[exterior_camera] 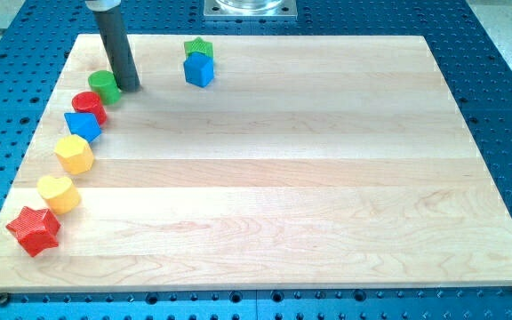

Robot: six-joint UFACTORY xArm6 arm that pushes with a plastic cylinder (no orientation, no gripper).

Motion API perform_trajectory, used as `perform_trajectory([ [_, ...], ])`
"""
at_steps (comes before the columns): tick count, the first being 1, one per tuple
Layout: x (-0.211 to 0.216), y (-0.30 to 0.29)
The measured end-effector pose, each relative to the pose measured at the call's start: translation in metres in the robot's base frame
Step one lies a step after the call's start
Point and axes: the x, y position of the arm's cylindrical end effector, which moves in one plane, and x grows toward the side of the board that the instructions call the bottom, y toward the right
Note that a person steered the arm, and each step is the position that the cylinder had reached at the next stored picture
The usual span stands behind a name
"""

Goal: Place the cube in a vertical line above the green circle

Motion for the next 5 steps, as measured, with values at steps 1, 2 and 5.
perform_trajectory([
  [1, 0.03, 0.072],
  [2, 0.009, 0.139],
  [5, -0.021, 0.09],
])
